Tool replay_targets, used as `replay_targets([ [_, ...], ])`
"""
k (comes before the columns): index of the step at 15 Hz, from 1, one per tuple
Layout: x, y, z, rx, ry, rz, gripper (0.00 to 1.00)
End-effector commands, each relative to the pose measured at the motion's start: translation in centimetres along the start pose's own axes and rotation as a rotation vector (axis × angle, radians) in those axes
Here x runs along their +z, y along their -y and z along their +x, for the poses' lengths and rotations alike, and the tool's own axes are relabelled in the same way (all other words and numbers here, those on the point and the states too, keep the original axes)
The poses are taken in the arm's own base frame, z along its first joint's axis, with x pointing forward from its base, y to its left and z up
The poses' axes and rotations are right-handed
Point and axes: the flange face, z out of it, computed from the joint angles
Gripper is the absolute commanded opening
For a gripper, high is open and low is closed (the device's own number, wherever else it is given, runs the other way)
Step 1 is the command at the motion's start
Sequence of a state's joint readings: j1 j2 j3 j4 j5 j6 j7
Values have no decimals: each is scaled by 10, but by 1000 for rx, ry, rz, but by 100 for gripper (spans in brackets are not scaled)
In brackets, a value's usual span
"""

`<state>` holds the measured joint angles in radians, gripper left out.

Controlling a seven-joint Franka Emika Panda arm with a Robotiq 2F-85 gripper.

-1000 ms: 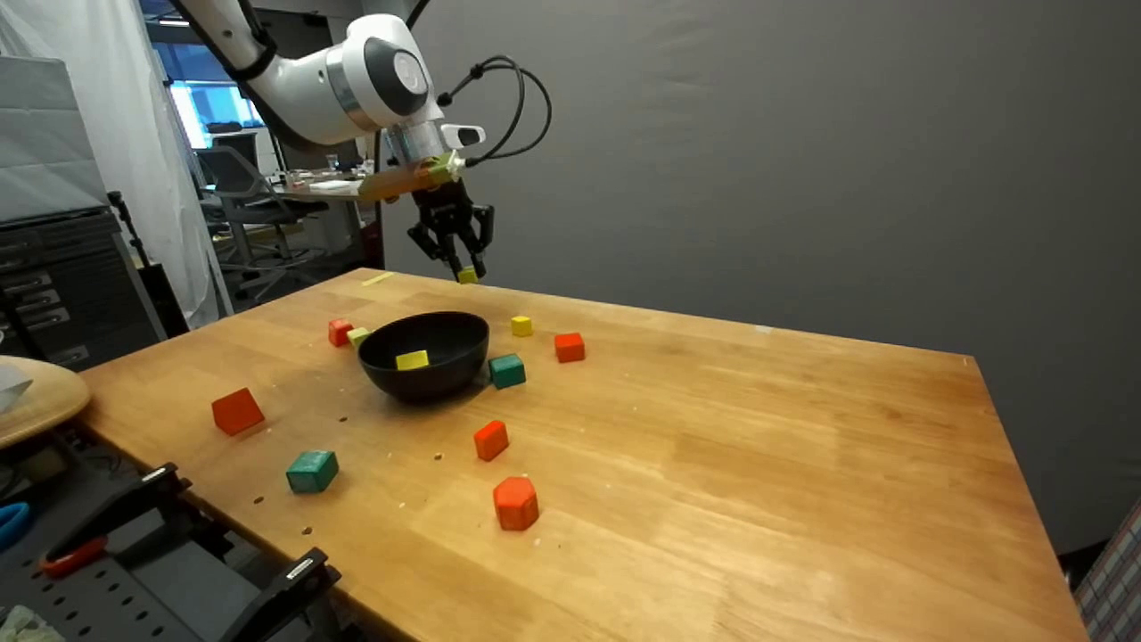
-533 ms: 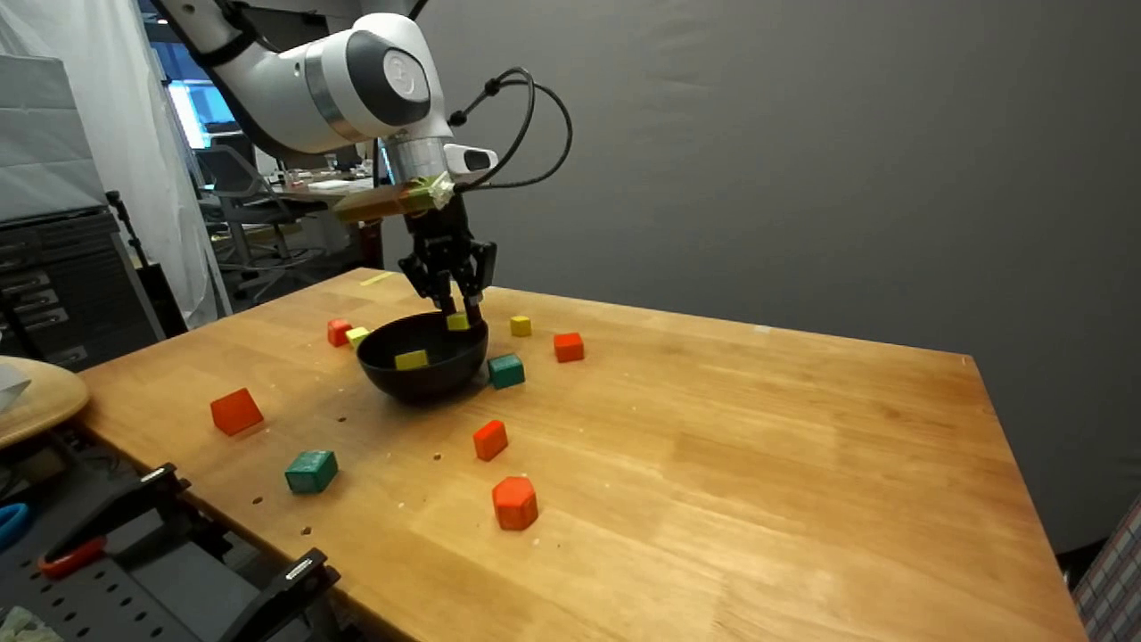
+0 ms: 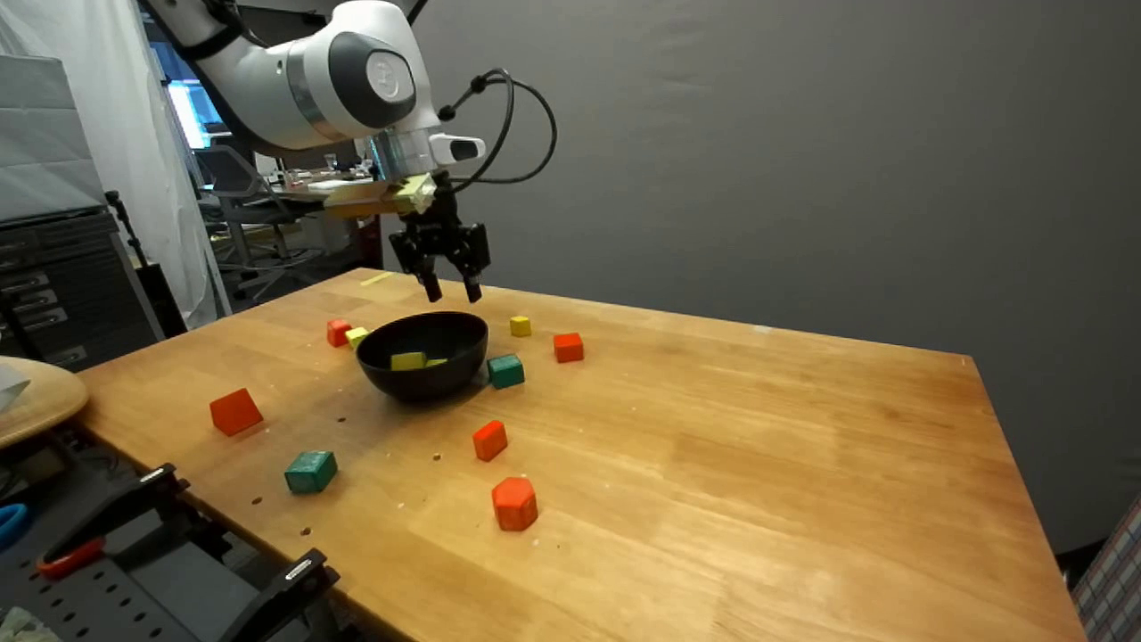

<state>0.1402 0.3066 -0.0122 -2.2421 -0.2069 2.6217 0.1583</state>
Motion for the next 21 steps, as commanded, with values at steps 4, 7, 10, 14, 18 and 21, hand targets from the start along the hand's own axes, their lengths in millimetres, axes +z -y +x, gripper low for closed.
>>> replay_targets([
  [4, -45, -9, 56, 107, -108, -2, 100],
  [7, -15, -17, 75, 152, -59, 16, 100],
  [10, 27, -23, 87, 192, 4, 16, 100],
  [14, 69, -24, 96, 225, 66, 21, 98],
  [18, 93, -27, 106, 262, 82, 17, 88],
  [21, 105, -35, 111, 293, 82, -2, 52],
])
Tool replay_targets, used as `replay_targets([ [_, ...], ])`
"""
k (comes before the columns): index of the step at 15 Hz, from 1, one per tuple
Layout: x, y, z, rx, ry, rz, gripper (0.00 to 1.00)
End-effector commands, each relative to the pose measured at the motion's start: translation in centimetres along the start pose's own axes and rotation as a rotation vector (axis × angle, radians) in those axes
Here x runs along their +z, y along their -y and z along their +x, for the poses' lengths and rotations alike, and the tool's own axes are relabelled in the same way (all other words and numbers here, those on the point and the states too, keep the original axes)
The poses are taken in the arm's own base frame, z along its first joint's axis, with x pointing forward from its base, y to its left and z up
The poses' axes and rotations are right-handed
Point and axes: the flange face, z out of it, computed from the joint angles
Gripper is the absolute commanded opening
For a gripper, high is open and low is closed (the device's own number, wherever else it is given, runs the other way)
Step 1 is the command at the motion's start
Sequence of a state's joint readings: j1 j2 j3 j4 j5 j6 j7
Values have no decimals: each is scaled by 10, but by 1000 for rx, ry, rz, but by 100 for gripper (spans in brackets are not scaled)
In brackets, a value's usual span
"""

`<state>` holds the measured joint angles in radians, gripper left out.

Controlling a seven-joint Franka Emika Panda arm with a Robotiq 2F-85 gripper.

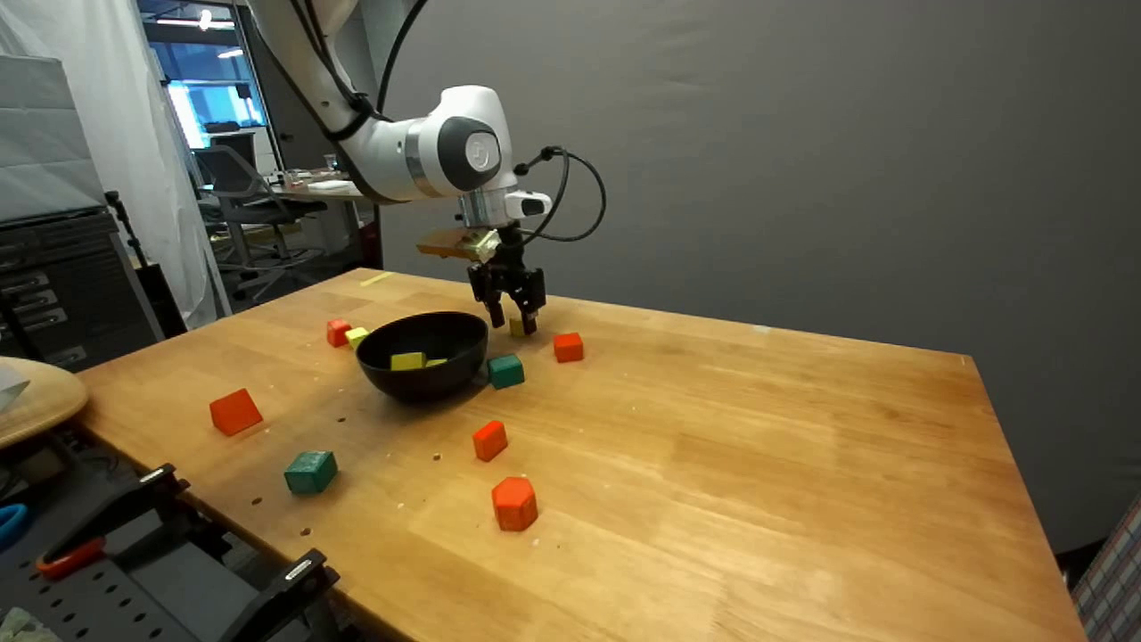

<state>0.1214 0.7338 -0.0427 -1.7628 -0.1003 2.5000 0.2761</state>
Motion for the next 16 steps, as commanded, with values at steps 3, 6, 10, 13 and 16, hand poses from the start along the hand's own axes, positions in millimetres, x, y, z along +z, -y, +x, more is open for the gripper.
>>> replay_targets([
  [3, 6, -9, 21, 72, -7, -8, 30],
  [6, -21, -4, 18, 53, -28, 15, 7],
  [10, -87, 2, -16, -53, -29, -6, 9],
  [13, -125, 5, -52, -86, -32, -42, 9],
  [16, -133, 8, -102, -100, 25, 6, 9],
])
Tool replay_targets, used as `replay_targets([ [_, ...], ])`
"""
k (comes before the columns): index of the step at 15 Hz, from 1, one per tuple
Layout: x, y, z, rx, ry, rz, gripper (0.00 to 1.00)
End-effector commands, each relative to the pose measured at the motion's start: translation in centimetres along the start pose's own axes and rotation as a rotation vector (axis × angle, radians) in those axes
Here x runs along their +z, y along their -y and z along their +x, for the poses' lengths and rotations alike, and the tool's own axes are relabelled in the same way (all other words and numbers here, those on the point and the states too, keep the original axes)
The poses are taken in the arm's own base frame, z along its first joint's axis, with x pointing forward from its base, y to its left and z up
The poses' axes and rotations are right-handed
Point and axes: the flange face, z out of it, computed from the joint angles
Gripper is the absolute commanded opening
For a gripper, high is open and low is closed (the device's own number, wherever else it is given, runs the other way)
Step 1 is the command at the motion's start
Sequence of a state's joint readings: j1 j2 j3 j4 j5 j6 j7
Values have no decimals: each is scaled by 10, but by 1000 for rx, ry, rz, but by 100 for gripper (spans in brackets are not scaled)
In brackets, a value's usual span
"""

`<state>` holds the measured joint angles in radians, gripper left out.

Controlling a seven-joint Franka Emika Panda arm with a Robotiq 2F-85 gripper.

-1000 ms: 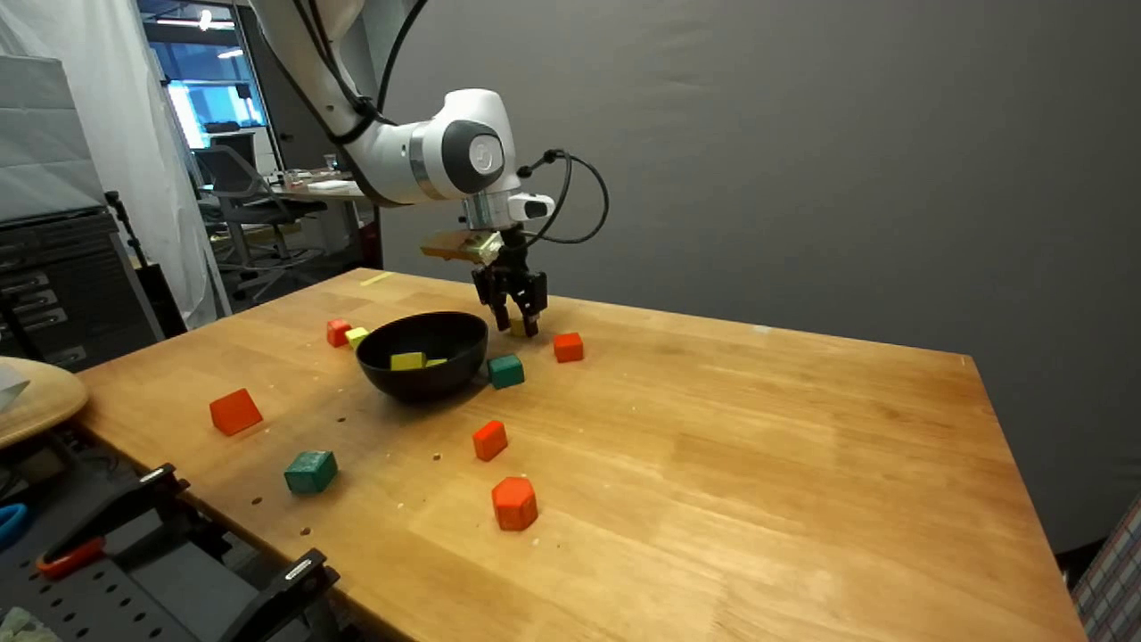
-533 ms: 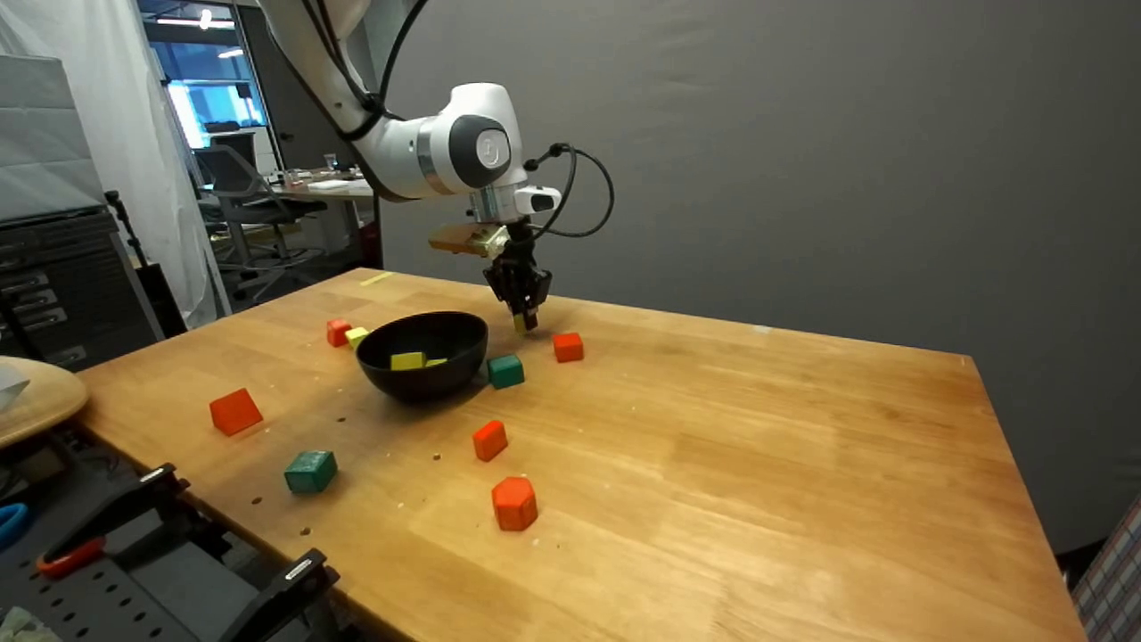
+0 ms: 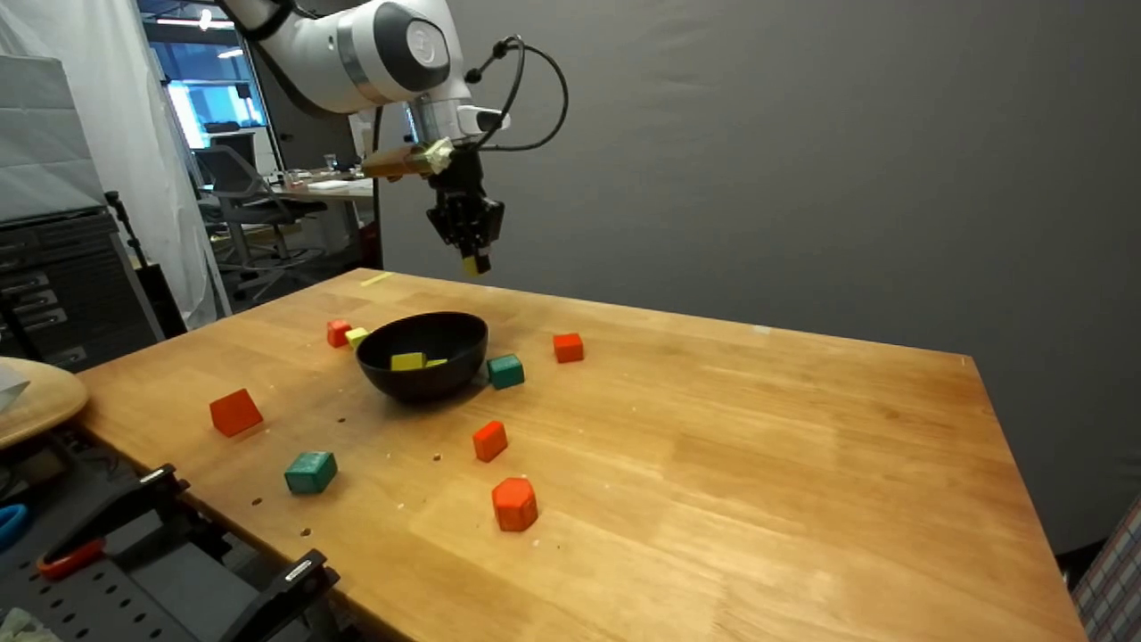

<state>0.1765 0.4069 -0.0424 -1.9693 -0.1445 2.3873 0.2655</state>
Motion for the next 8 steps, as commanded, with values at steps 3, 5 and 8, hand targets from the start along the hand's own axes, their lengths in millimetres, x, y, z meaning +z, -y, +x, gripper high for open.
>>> replay_targets([
  [3, 7, 2, -91, 7, 69, 67, 9],
  [5, 25, 2, -103, 37, 63, 83, 9],
  [8, 44, 0, -111, 63, 21, 105, 47],
])
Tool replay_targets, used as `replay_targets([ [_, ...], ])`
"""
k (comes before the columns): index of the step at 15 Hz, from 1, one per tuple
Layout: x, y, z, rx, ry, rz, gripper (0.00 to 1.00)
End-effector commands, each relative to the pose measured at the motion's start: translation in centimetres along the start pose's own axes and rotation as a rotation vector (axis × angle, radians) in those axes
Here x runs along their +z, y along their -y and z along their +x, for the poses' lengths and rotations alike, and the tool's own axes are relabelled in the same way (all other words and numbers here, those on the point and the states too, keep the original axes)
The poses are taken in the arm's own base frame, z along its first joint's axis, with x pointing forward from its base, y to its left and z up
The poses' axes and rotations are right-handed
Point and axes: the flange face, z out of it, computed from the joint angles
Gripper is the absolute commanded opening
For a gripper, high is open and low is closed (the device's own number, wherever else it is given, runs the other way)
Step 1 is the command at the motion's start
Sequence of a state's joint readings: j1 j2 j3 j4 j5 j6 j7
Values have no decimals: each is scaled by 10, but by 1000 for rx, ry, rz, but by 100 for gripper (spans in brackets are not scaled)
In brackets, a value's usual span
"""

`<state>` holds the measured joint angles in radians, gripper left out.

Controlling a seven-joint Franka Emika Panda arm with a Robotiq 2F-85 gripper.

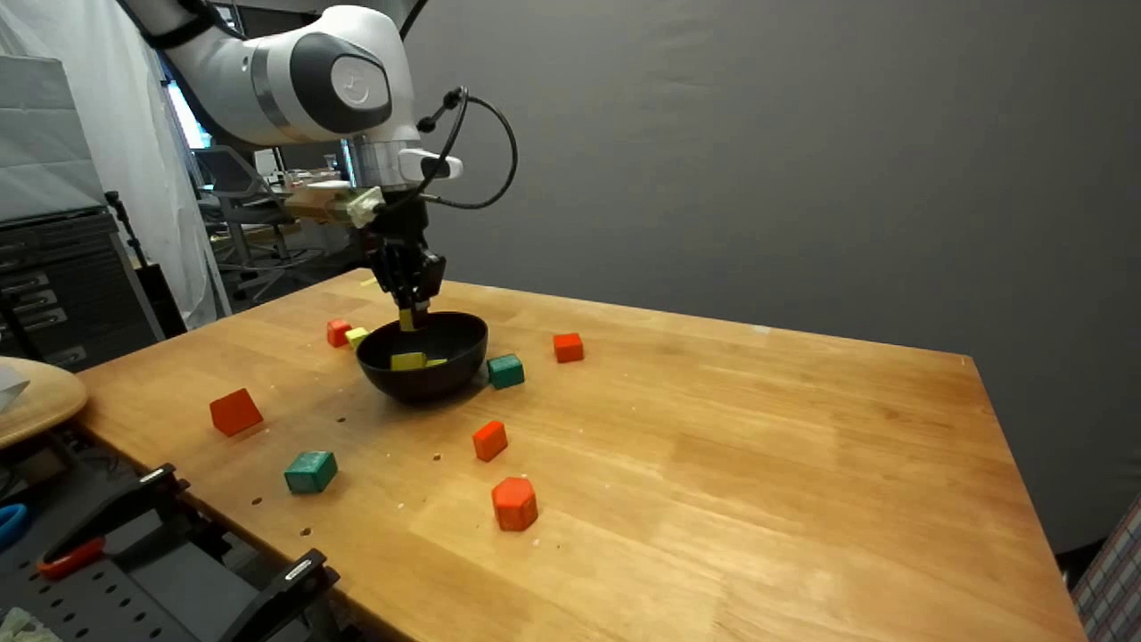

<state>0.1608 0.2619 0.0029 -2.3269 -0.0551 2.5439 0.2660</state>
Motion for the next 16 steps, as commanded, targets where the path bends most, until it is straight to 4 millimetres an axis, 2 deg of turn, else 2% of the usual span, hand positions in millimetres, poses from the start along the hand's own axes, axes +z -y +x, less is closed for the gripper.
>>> replay_targets([
  [1, 6, -7, -9, 39, -75, 46, 49],
  [3, 0, -14, -7, 67, -125, 53, 63],
  [5, -20, -27, 0, 128, -183, 69, 78],
  [8, -43, -65, 14, 233, -239, 28, 100],
  [9, -50, -62, 17, 210, -229, 33, 100],
  [10, -30, -57, 16, 193, -206, 37, 92],
  [11, -36, -63, 18, 203, -216, 36, 99],
  [12, -39, -66, 18, 207, -221, 36, 100],
  [13, -31, -61, 26, 203, -216, 32, 100],
  [14, -24, -66, 35, 238, -210, 35, 100],
  [16, -9, -84, 56, 308, -196, 47, 99],
])
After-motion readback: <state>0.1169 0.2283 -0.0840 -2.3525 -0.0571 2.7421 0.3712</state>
